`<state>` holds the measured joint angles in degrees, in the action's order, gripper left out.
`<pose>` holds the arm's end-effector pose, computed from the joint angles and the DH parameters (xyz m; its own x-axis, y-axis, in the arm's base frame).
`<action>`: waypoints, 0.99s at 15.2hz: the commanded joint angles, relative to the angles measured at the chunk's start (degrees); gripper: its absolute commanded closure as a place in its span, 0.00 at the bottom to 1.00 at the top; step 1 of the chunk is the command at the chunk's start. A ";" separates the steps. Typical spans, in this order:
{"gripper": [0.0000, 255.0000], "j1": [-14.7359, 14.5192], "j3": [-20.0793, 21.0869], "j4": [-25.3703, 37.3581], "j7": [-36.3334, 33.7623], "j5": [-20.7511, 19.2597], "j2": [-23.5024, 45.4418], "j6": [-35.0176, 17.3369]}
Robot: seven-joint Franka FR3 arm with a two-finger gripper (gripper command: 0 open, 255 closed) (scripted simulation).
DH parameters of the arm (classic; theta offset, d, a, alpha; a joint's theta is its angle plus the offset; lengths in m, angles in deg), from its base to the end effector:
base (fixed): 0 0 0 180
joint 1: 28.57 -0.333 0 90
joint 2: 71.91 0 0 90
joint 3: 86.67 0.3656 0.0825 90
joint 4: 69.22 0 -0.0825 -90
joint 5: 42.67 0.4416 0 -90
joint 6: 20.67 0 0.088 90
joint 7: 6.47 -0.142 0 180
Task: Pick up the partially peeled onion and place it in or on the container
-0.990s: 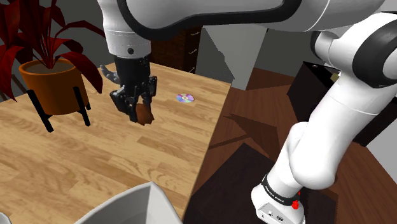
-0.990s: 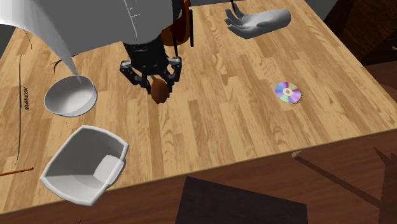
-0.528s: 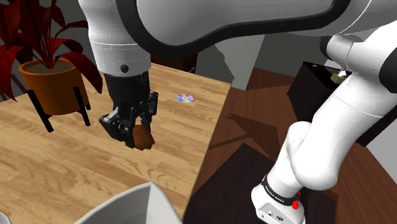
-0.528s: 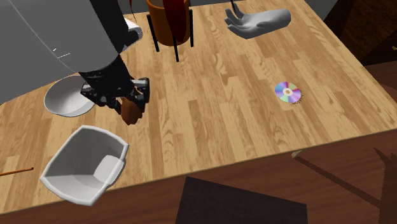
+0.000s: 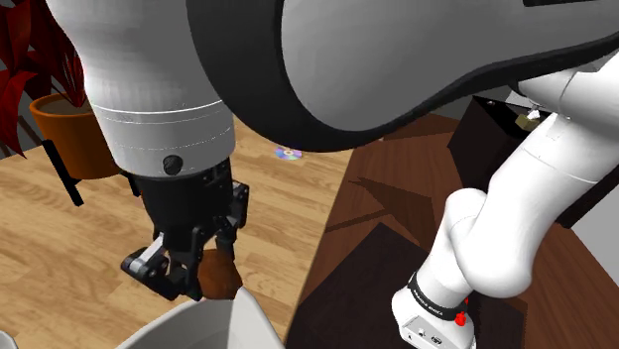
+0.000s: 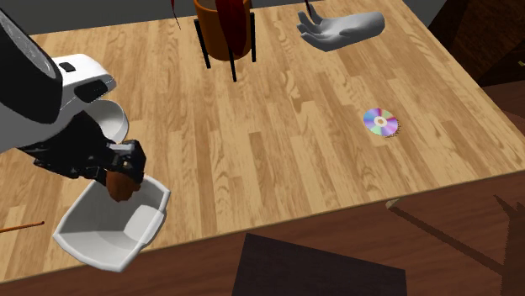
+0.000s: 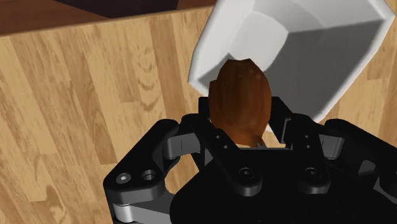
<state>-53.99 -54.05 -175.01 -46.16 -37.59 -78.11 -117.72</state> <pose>0.2860 0.5021 0.5571 0.9528 0.2965 -0.0654 0.2982 -0.9544 0.0167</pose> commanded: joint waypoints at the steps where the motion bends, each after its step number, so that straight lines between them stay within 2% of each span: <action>1: 1.00 -1.30 1.70 0.23 -3.08 0.18 0.27 -0.20; 5: 1.00 -3.61 4.87 1.84 -8.72 -0.21 1.88 -0.26; 15: 1.00 -3.79 5.16 -5.44 -8.61 -0.33 2.35 -7.92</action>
<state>-57.76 -48.95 -179.86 -54.70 -37.83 -75.93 -124.87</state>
